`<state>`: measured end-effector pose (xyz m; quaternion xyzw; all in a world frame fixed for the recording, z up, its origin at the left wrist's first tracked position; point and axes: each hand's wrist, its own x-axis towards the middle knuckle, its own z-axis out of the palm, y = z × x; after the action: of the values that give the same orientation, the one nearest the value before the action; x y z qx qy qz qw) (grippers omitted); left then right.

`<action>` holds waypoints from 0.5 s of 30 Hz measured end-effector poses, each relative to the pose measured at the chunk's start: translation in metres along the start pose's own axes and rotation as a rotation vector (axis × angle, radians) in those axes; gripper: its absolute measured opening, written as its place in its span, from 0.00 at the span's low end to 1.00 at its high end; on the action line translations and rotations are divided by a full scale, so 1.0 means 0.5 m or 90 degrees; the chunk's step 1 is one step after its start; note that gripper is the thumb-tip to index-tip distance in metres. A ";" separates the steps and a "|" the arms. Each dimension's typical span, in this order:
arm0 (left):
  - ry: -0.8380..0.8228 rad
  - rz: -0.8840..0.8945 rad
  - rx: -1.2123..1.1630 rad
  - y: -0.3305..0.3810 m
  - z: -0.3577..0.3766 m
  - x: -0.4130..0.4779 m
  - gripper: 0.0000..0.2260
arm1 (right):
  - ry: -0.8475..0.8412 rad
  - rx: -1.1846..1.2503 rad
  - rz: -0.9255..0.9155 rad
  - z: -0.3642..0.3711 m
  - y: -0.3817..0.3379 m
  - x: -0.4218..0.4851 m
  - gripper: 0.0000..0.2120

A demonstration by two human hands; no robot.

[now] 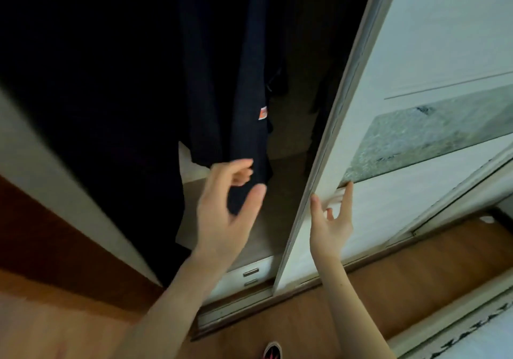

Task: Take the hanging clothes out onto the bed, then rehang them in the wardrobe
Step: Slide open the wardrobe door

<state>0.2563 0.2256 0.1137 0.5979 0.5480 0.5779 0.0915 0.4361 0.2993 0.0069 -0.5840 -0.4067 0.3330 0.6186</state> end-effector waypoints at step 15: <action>-0.273 -0.144 -0.258 0.097 0.523 0.131 0.12 | 0.028 -0.038 -0.030 -0.174 0.044 0.269 0.43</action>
<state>0.4724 0.3937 0.1059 0.6108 0.4528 0.5226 0.3858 0.5754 0.3814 0.0014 -0.5998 -0.4160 0.2932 0.6174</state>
